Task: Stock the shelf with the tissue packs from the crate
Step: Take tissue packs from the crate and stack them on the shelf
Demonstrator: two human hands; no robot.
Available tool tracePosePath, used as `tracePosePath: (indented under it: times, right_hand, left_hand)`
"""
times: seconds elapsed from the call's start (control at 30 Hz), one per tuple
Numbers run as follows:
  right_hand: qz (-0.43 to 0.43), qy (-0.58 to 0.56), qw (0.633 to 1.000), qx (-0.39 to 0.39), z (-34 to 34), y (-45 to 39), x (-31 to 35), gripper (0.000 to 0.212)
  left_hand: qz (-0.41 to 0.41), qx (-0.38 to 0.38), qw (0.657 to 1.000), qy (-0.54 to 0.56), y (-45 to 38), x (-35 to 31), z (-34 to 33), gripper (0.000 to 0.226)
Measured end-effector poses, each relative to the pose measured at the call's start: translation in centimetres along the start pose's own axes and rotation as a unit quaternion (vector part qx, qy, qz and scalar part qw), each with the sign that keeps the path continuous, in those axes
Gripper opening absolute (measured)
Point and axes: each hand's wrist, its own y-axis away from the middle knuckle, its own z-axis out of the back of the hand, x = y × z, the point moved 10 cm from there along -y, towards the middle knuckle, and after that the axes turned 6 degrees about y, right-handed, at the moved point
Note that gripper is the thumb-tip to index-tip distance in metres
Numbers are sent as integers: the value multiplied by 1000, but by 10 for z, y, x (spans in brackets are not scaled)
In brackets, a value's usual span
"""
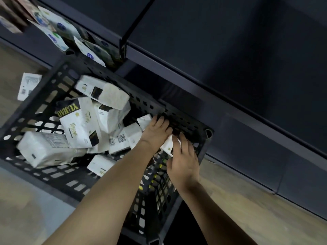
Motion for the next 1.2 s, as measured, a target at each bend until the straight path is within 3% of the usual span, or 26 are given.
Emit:
tracePosePath:
  times: [0.17,0.23,0.33,0.63,0.9,1.2]
  right_hand:
    - [-11,6,999,38,19,7,6,76]
    - [-1,24,995,92,27,14,13,81]
    - [-25,35,993,112,57,27,19,85]
    - [-65,-11,998,-9,193,75,59,84]
    - [-84,5,991,-108,287,129,63,83]
    - [-142,38,963,-226,352,189,45,113]
  left_hand:
    - [-11,-18,999,47,34,13,33,42]
    - [-13,-20,998,61,52,20,54,50]
    - [-12,-7,996,83,79,32,85,61]
    - [-23,-35,997,72,180,59,205,64]
    - [-91,-36,993,72,243,45,300,67]
    - [-154,-26,987,31,282,-8,376,76]
